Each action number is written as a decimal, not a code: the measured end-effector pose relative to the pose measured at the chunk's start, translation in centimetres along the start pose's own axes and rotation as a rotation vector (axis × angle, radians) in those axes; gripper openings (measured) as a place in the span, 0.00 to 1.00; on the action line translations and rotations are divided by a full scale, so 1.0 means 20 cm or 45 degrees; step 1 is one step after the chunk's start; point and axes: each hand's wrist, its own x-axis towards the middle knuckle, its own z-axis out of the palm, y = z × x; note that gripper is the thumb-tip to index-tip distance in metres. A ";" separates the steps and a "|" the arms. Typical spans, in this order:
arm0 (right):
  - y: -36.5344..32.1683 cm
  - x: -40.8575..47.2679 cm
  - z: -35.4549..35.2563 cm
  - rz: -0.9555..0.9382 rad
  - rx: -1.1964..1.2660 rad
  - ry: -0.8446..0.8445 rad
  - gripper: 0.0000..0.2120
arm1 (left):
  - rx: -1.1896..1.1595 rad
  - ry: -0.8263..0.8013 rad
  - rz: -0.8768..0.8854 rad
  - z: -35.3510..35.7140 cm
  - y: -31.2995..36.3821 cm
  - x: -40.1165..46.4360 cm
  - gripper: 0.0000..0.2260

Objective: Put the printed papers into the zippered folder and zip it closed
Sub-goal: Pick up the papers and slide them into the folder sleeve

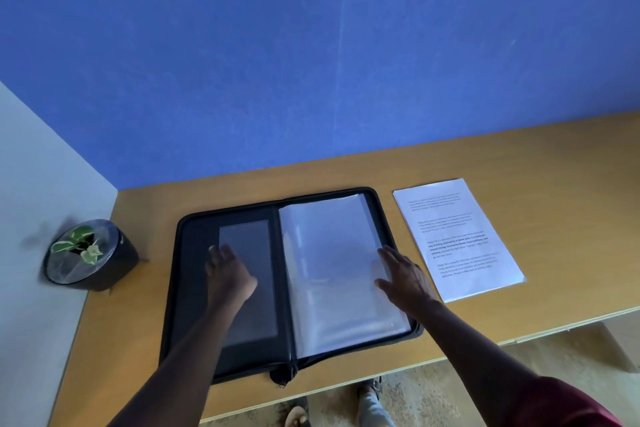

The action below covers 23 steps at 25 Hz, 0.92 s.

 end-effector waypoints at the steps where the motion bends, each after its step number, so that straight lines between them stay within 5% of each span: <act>1: 0.04 0.01 -0.04 0.025 0.028 0.022 0.34 | 0.014 -0.009 0.094 0.02 0.12 -0.01 0.40; 11: 0.52 0.11 -0.38 0.318 0.032 0.130 0.35 | -0.015 -0.288 0.584 0.32 1.08 -0.18 0.36; 23: 0.96 0.35 -0.56 0.536 0.064 0.087 0.36 | -0.100 -0.526 0.644 0.58 1.60 -0.21 0.36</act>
